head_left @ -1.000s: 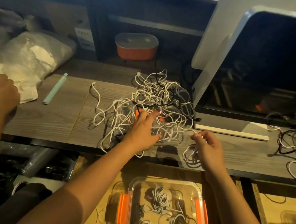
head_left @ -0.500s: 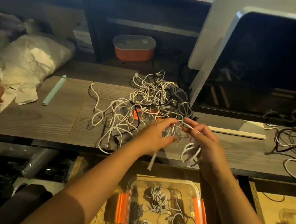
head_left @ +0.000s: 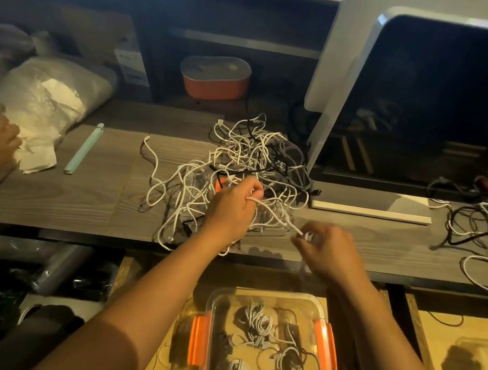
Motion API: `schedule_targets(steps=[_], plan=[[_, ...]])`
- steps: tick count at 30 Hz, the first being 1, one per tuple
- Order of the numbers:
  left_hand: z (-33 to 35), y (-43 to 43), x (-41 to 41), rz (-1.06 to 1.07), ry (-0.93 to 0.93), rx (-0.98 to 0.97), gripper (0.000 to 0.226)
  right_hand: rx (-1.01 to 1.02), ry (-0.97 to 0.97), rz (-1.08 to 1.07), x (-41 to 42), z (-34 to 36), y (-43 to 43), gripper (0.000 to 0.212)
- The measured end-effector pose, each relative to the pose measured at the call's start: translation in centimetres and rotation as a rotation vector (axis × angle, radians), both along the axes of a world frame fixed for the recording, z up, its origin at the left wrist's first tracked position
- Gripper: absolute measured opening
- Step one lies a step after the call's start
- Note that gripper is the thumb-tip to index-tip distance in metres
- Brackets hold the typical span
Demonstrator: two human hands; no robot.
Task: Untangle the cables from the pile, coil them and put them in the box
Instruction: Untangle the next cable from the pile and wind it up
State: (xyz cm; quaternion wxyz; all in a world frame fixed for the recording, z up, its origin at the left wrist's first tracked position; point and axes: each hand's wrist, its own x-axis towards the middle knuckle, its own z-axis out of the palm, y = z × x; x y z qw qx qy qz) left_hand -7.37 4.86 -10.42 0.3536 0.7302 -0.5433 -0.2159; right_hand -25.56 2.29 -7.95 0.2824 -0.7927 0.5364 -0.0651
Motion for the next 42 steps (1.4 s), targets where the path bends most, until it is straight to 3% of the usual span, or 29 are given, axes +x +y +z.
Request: schedule_targets(steps=[3, 7, 11, 14, 18, 21, 25, 27, 30, 33, 36, 39, 42], plan=[[0.2, -0.2, 1.3, 0.098, 0.090, 0.040, 0.011, -0.003, -0.044, -0.176, -1.4, -0.4, -0.7, 0.014], [0.8, 0.5, 0.6, 0.090, 0.225, 0.116, 0.018, 0.000, 0.068, -0.249, -2.8, -1.1, -1.7, 0.023], [1.3, 1.1, -2.3, 0.037, 0.042, 0.191, 0.014, -0.036, 0.328, -0.199, -2.9, -0.6, -2.2, 0.070], [2.1, 0.7, -4.1, 0.055, -0.074, 0.197, 0.012, -0.105, 0.461, -0.047, -2.3, 0.4, -1.6, 0.080], [3.2, 0.4, -4.9, 0.025, -0.064, 0.127, 0.013, -0.175, 0.217, 0.048, -0.1, -0.1, 0.4, 0.077], [3.9, 1.0, -5.1, -0.098, -0.070, 0.028, 0.017, -0.231, -0.007, -0.041, 0.8, -1.4, 1.0, 0.082], [4.0, 2.1, -4.7, -0.200, -0.047, -0.039, 0.017, -0.261, -0.168, 0.009, 0.9, -2.0, 0.8, 0.048], [4.0, 2.4, -4.4, -0.179, -0.022, -0.015, 0.017, -0.085, -0.398, 0.023, 0.9, -1.7, 0.9, 0.024], [4.2, 2.2, -3.6, -0.106, -0.007, 0.057, 0.016, 0.247, -0.702, 0.022, 1.1, -0.4, 1.4, 0.023], [4.4, 1.9, -3.1, -0.043, 0.064, 0.115, 0.015, 0.363, -0.693, 0.132, 1.0, -0.1, 2.0, 0.027], [4.7, 1.5, -3.0, 0.008, 0.150, 0.112, 0.015, 0.348, -0.606, 0.183, 1.4, -0.6, 2.3, 0.023], [4.9, 1.2, -3.0, -0.009, 0.234, 0.118, 0.019, 0.298, -0.633, 0.172, 2.1, -0.7, 2.7, 0.011], [5.0, 1.1, -2.8, -0.067, 0.387, 0.149, 0.024, 0.246, -0.661, 0.035, 2.2, -1.3, 2.7, 0.026]])
